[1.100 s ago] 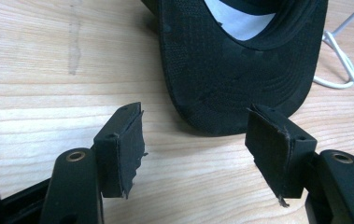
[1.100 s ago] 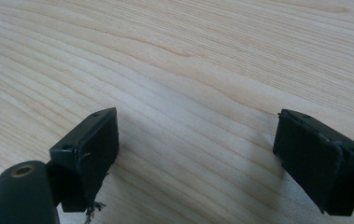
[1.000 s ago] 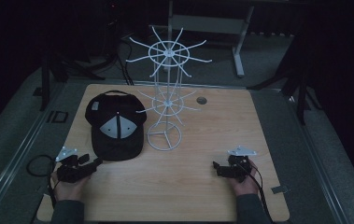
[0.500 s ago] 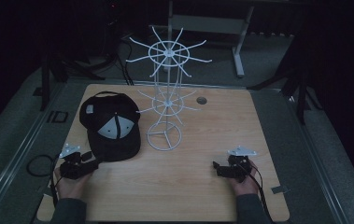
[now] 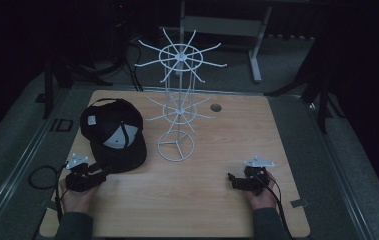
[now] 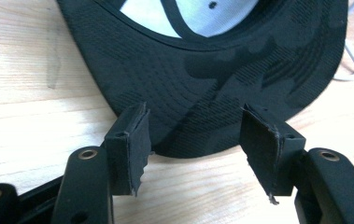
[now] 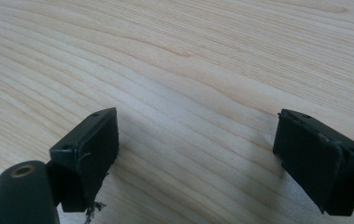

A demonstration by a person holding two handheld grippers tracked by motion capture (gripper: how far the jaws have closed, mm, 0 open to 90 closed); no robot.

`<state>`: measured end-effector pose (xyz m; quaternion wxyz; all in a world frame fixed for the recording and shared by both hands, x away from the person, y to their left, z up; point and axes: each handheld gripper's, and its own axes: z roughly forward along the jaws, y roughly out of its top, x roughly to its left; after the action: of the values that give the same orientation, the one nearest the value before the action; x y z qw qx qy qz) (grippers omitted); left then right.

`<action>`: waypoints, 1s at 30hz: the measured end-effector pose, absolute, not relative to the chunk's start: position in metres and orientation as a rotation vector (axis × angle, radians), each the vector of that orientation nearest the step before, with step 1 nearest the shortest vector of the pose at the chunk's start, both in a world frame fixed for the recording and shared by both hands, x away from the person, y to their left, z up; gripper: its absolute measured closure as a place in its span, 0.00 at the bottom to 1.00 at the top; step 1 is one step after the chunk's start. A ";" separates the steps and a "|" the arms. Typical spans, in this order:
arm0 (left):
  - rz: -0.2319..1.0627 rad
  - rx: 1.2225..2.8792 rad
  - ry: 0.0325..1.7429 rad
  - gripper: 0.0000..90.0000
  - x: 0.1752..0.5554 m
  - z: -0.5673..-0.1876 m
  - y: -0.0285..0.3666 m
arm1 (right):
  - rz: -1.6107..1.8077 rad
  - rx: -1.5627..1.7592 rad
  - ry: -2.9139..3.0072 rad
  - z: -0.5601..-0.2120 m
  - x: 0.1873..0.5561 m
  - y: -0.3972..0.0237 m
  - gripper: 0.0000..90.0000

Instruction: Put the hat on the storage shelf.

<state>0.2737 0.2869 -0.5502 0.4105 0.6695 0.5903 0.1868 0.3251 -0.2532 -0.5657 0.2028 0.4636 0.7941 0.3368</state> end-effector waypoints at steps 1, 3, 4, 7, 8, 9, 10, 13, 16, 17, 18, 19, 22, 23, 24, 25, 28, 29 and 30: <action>0.472 1.680 1.494 0.45 0.274 -0.550 0.288 | 0.940 1.293 2.216 -0.566 0.325 -0.253 0.16; 0.466 1.667 1.505 0.43 0.276 -0.551 0.289 | 0.940 1.294 2.216 -0.566 0.325 -0.253 0.16; 0.457 1.666 1.509 0.41 0.277 -0.552 0.290 | 0.940 1.294 2.216 -0.566 0.325 -0.253 0.15; 0.438 1.676 1.519 0.38 0.282 -0.554 0.289 | 0.940 1.293 2.217 -0.566 0.325 -0.253 0.15; 0.437 1.681 1.521 0.36 0.282 -0.555 0.288 | 0.940 1.293 2.217 -0.566 0.325 -0.253 0.15; 0.439 1.681 1.525 0.36 0.283 -0.555 0.288 | 0.940 1.293 2.217 -0.566 0.325 -0.253 0.16; 0.440 1.682 1.529 0.35 0.284 -0.555 0.288 | 0.940 1.292 2.217 -0.566 0.325 -0.253 0.16; 0.456 1.675 1.548 0.32 0.285 -0.555 0.289 | 0.940 1.292 2.217 -0.566 0.325 -0.253 0.15; 0.457 1.665 1.560 0.31 0.286 -0.556 0.291 | 0.940 1.293 2.217 -0.566 0.325 -0.253 0.16; 0.451 1.664 1.561 0.31 0.286 -0.556 0.292 | 0.940 1.293 2.217 -0.566 0.325 -0.253 0.15; 0.433 1.664 1.561 0.31 0.287 -0.557 0.293 | 0.940 1.293 2.217 -0.566 0.325 -0.253 0.16; 0.425 1.661 1.562 0.31 0.289 -0.558 0.293 | 0.940 1.293 2.217 -0.566 0.325 -0.253 0.16; 0.394 1.655 1.561 0.31 0.291 -0.560 0.293 | 0.940 1.293 2.217 -0.566 0.325 -0.253 0.16; 0.366 1.644 1.560 0.31 0.294 -0.562 0.294 | 0.940 1.293 2.216 -0.566 0.325 -0.253 0.16; 0.339 1.633 1.559 0.31 0.295 -0.564 0.295 | 0.940 1.293 2.216 -0.566 0.325 -0.253 0.16; 0.339 1.633 1.559 0.31 0.295 -0.564 0.295 | 0.940 1.294 2.216 -0.566 0.325 -0.253 0.16; 0.288 1.625 1.556 0.33 0.300 -0.568 0.296 | 0.940 1.293 2.216 -0.566 0.325 -0.253 0.16; 0.288 1.625 1.556 0.34 0.300 -0.568 0.296 | 0.940 1.293 2.216 -0.566 0.325 -0.253 0.16; 0.280 1.621 1.552 0.36 0.301 -0.569 0.296 | 0.940 1.293 2.216 -0.566 0.325 -0.253 0.16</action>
<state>0.3013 0.2962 -0.5688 0.4259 0.6486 0.6208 0.1120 0.3252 -0.2532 -0.5657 0.2031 0.4633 0.7942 0.3368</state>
